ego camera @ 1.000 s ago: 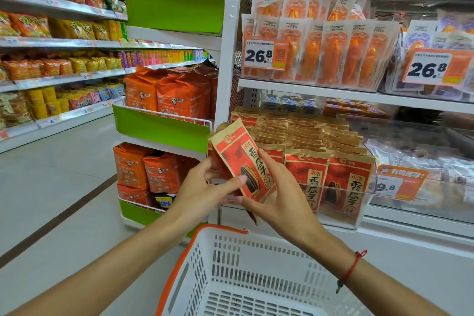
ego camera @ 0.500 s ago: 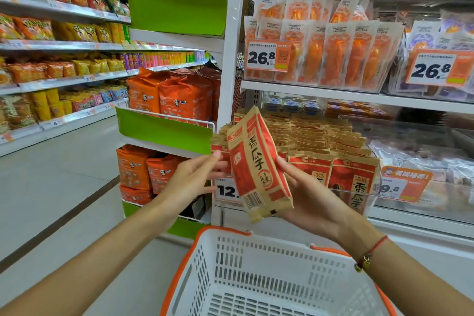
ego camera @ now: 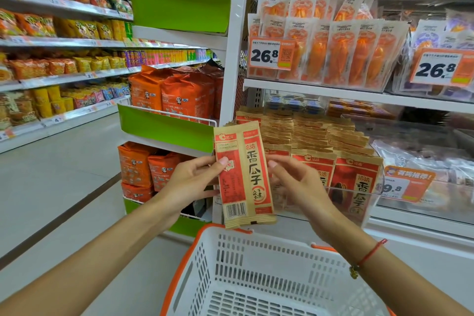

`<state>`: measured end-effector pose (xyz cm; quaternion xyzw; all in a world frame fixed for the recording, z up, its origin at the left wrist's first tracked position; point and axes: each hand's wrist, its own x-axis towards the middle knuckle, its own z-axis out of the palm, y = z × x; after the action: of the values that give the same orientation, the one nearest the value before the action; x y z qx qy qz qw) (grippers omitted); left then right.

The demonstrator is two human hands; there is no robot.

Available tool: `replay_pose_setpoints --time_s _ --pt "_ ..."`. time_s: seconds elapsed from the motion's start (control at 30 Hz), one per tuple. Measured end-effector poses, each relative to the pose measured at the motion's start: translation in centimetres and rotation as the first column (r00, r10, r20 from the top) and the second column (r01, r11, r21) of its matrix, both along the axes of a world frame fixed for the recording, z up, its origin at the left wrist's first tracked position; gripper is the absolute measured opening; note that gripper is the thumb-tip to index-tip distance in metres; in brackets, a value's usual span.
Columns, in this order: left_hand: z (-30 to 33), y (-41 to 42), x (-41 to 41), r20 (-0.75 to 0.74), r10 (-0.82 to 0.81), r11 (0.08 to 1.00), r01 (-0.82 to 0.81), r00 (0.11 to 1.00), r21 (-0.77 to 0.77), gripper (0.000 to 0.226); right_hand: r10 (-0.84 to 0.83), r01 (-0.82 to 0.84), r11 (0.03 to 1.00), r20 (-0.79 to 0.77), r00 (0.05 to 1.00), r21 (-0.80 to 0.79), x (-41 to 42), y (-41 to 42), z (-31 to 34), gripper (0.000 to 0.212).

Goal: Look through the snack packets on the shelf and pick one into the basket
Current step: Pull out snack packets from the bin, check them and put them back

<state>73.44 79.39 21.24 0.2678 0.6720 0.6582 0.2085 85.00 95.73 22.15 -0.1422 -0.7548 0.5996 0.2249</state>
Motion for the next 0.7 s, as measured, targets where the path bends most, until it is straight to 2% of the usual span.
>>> replay_pose_setpoints --time_s 0.1,0.2,0.33,0.43,0.5,0.7 --pt "-0.3 0.1 0.1 -0.034 0.009 1.000 -0.010 0.999 -0.018 0.025 -0.108 0.115 0.992 -0.122 0.987 0.047 -0.2 0.0 0.2 0.012" --pt "-0.6 0.4 0.4 -0.054 -0.016 0.999 0.014 0.998 -0.033 0.021 -0.141 0.156 0.976 -0.110 0.984 0.150 -0.4 -0.1 -0.3 0.020" --pt "-0.6 0.8 0.7 -0.101 -0.035 0.998 0.029 0.994 -0.057 0.022 -0.232 0.260 0.935 -0.140 0.963 0.242 -0.8 0.5 -0.9 0.012" --pt "-0.5 0.8 0.6 -0.134 -0.037 0.998 0.030 0.990 -0.056 0.022 -0.228 0.283 0.914 -0.210 0.951 0.289 -0.7 0.9 -0.9 0.005" --pt "-0.4 0.8 0.6 -0.138 -0.052 0.998 0.045 0.989 -0.053 0.025 -0.216 0.290 0.904 -0.252 0.944 0.313 -0.5 1.0 -0.9 0.008" --pt "-0.5 0.7 0.4 -0.080 -0.104 0.992 0.097 0.991 -0.084 0.035 -0.265 0.350 0.882 -0.282 0.922 0.316 -0.5 1.6 -1.1 0.003"
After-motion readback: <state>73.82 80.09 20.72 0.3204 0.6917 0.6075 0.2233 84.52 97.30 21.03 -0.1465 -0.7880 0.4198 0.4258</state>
